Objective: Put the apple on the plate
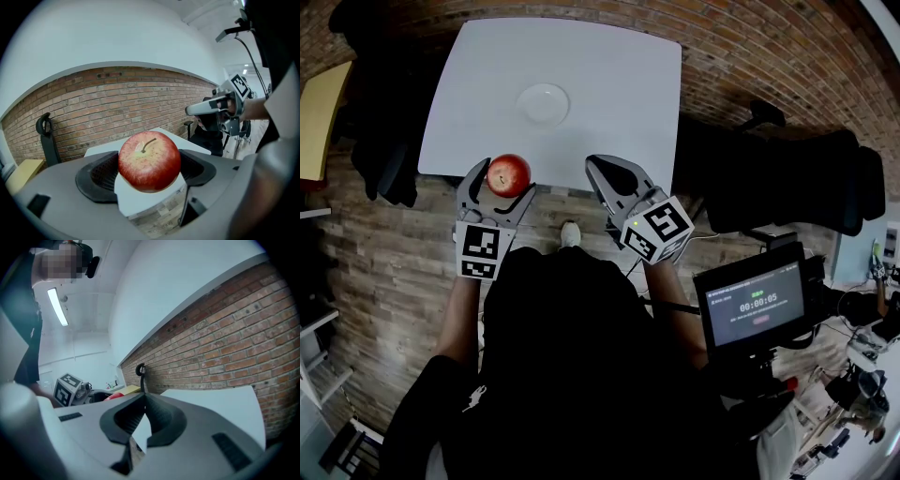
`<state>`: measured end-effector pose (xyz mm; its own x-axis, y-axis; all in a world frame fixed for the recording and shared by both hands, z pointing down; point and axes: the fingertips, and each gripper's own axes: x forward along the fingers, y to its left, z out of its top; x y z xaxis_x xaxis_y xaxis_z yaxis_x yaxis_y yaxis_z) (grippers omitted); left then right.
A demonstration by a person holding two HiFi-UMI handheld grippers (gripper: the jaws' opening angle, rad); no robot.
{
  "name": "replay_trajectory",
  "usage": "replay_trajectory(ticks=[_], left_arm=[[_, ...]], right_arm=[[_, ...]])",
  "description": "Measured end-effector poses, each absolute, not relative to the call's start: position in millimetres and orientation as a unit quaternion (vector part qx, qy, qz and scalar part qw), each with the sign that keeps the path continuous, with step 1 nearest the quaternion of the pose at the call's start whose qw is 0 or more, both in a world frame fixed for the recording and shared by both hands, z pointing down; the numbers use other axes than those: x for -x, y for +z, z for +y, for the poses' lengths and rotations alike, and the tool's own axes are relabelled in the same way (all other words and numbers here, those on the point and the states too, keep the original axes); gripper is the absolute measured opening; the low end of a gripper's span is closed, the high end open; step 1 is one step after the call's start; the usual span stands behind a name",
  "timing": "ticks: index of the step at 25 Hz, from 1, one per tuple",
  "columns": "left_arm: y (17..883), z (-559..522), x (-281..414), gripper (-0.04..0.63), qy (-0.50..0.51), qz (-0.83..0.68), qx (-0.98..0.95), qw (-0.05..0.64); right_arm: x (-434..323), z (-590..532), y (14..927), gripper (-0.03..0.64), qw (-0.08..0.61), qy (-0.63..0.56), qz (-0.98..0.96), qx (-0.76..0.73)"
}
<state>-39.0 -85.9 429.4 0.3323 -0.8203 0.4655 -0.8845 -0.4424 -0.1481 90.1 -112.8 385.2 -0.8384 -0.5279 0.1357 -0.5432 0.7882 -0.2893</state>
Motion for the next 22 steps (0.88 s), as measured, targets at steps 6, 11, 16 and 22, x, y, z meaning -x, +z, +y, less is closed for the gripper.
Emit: replay_trajectory(ticks=[6,11,16,22], left_arm=[[430.0,-85.5,37.6,0.403,0.243,-0.525,-0.813,0.065],[427.8,-84.4,37.4,0.403,0.246,-0.524,-0.813,0.064],[421.5,-86.7,40.2,0.403,0.241,-0.53,-0.81,0.062],[421.0,-92.0,40.9,0.403,0.248,-0.521,-0.815,0.056]], right_arm=[[-91.9,-113.0,385.7,0.003,0.024,0.158,-0.946,-0.283],[-94.6,-114.1,386.2,0.003,0.021,0.159,-0.945,-0.285],[-96.6,-117.5,385.2,0.003,0.021,0.158,-0.944,-0.287],[-99.7,-122.2,383.6,0.003,0.017,0.158,-0.941,-0.298]])
